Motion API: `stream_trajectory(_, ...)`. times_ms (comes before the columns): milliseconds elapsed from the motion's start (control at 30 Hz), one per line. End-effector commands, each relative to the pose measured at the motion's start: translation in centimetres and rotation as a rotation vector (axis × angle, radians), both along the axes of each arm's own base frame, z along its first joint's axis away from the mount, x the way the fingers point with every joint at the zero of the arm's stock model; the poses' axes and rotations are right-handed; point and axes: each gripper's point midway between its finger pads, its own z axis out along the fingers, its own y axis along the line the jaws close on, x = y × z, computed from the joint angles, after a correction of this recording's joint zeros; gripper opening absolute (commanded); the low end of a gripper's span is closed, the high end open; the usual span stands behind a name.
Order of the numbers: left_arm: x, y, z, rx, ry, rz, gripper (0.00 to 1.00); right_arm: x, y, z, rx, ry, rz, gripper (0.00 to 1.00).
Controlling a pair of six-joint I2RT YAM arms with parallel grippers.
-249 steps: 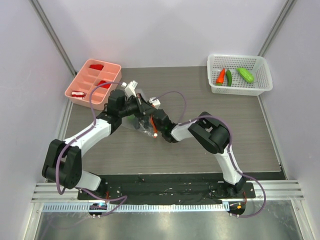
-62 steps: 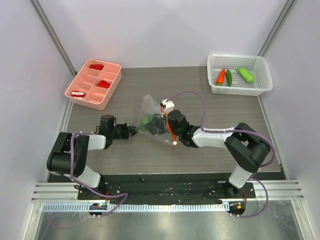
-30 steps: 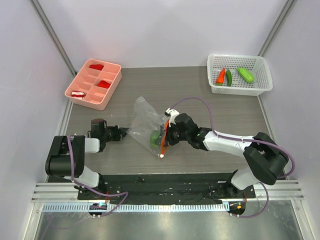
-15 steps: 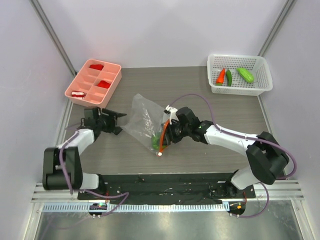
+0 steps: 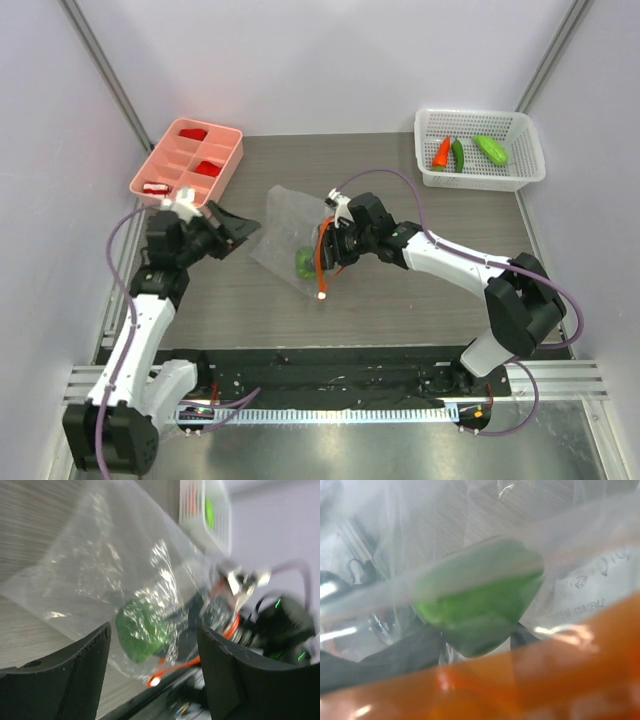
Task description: Open the zip-top bag and remove the fake food
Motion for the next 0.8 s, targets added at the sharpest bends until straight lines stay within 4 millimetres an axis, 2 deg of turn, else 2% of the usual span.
stream_trajectory(0, -3.7, -7.9, 4.4, 0.164, -0.291, -0.453, 0.65, 0.5, 1.0, 1.7, 0.042, 0.009, 0.003, 0.01)
stream_trajectory(33, -5.4, -10.0, 4.4, 0.194, -0.313, -0.541, 0.62, 0.4, 1.1, 1.7, 0.043, 0.017, 0.001, 0.01)
stream_trajectory(67, -4.6, -10.2, 3.4, 0.301, -0.323, -0.526, 0.57, 0.6, 1.1, 1.6, 0.043, 0.019, -0.005, 0.01)
stream_trajectory(100, -5.2, -10.4, 2.4, 0.353, -0.280, -0.543, 0.56, 0.6, 1.2, 1.7, 0.045, 0.024, -0.006, 0.01)
stream_trajectory(133, -5.9, -11.4, 2.6, 0.383, -0.294, -0.575, 0.55, 0.6, 1.3, 1.7, 0.047, 0.030, -0.009, 0.01)
stream_trajectory(167, -5.8, -11.4, 2.2, 0.423, -0.310, -0.574, 0.51, 0.7, 1.3, 1.8, 0.050, 0.029, -0.011, 0.01)
stream_trajectory(300, -5.6, -11.4, 1.3, 0.516, -0.336, -0.515, 0.52, 0.6, 1.4, 2.2, 0.060, 0.029, -0.013, 0.01)
stream_trajectory(467, -5.8, -14.4, 1.6, 0.544, -0.383, -0.573, 0.49, 0.4, 1.2, 2.5, 0.064, 0.025, -0.013, 0.01)
stream_trajectory(500, -5.4, -14.8, 0.7, 0.578, -0.372, -0.580, 0.49, 0.4, 1.2, 2.5, 0.066, 0.025, -0.014, 0.01)
stream_trajectory(600, -4.6, -15.0, 0.1, 0.622, -0.357, -0.562, 0.47, 0.3, 1.2, 2.8, 0.071, 0.022, -0.009, 0.01)
stream_trajectory(767, -3.0, -13.9, 0.2, 0.687, -0.347, -0.472, 0.39, 0.0, 1.1, 2.9, 0.077, 0.018, -0.005, 0.01)
